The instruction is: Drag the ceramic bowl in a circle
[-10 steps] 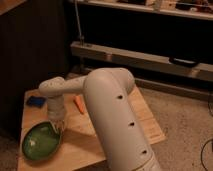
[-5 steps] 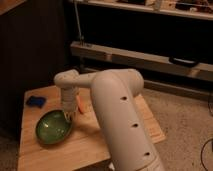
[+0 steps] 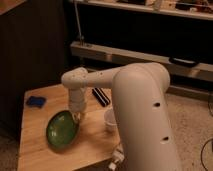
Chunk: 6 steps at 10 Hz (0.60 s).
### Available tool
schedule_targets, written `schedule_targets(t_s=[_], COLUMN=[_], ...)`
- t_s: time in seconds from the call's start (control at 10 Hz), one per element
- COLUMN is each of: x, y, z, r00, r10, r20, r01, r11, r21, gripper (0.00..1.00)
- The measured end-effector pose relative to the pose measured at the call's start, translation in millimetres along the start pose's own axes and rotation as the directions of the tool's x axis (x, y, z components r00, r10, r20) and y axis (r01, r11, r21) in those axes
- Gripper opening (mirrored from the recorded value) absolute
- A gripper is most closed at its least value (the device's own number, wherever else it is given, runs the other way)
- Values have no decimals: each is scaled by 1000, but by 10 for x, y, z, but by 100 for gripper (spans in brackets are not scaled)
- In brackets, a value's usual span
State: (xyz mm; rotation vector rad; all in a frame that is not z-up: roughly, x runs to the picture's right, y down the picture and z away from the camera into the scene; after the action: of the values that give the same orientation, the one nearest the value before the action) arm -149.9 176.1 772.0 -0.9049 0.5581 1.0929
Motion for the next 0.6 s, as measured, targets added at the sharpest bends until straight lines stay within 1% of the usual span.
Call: schedule_targets(t_s=[0.1,0.2,0.3,0.5,0.6], x=[139,355,499,760,844], y=[40,19,-1,118,205], z=[41,110,161,265,304], r00=[1000,999,998,994,991], r10=[-14,-26,-32,-69,-89], r20=[-11,-35,-52,-87,-96], r01=[14,28,35,73,93], r11=[1000,999,998,996,995], r21=[15,33,43,47,34], gripper=[0,0,0,0,0])
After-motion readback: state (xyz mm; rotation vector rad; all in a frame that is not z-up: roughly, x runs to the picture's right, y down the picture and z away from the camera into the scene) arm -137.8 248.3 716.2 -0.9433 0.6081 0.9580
